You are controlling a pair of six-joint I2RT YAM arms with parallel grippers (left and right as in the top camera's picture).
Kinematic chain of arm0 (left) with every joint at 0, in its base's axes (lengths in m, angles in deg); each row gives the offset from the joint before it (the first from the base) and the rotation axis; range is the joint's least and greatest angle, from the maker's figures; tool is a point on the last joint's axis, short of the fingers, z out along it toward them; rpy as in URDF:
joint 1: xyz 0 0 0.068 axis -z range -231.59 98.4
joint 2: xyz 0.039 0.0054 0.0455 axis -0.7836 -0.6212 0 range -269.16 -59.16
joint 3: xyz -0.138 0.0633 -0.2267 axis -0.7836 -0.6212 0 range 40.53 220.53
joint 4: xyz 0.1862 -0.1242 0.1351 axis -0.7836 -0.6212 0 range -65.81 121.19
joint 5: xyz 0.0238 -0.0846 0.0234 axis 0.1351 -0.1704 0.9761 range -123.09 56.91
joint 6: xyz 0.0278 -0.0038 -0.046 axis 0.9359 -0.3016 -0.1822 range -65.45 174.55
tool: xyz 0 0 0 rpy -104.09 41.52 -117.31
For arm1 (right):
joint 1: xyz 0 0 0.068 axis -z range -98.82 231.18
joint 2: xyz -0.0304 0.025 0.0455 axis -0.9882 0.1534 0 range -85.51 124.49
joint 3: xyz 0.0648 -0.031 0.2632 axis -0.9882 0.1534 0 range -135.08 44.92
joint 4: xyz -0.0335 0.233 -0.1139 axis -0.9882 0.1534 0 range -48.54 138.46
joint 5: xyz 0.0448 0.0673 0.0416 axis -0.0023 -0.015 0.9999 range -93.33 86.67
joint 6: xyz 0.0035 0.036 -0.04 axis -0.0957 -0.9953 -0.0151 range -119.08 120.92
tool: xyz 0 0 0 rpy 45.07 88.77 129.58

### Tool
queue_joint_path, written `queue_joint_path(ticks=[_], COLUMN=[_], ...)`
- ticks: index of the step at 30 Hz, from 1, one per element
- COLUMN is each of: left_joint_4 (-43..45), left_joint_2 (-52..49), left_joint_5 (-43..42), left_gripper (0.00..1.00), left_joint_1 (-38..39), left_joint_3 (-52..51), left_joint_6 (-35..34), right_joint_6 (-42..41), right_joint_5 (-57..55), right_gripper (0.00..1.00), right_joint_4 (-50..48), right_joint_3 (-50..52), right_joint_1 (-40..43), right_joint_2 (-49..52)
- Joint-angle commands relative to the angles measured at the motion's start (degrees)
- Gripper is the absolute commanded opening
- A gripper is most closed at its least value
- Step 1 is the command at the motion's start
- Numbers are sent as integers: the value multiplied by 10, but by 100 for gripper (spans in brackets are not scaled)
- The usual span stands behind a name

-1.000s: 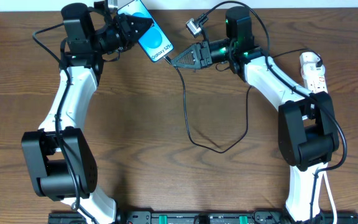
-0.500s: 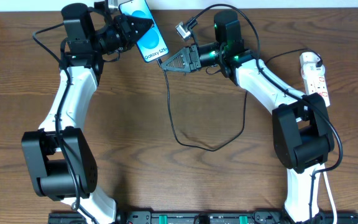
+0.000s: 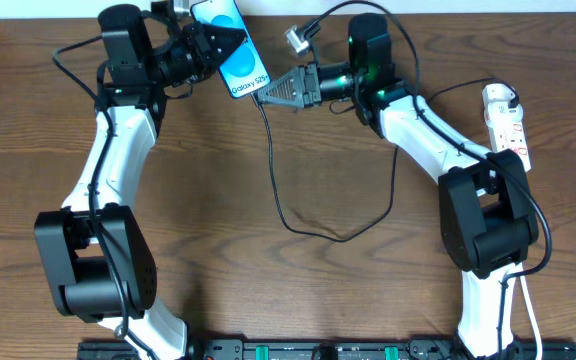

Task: Plug charger to phone and switch on socket
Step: 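Lower the phone flat onto the table with the left gripper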

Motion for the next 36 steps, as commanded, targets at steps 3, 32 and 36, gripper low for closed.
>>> queue_joint_path(ticks=[3, 32, 36], left_joint_4=[-22, -348, -417], left_joint_2=[12, 6, -7], left_joint_5=[-61, -85, -85], left_gripper=[7, 7, 7], left_joint_1=[14, 16, 18], left_joint_3=[5, 4, 4], left_joint_6=[-1, 308, 394], right_joint_6=[-13, 284, 305], right_joint_5=[-69, -230, -285], right_gripper=[1, 26, 26], right_joint_4=[-17, 385, 410], right_joint_3=[-12, -12, -12], right_joint_1=[2, 82, 78], right_joint_2=[-19, -19, -19])
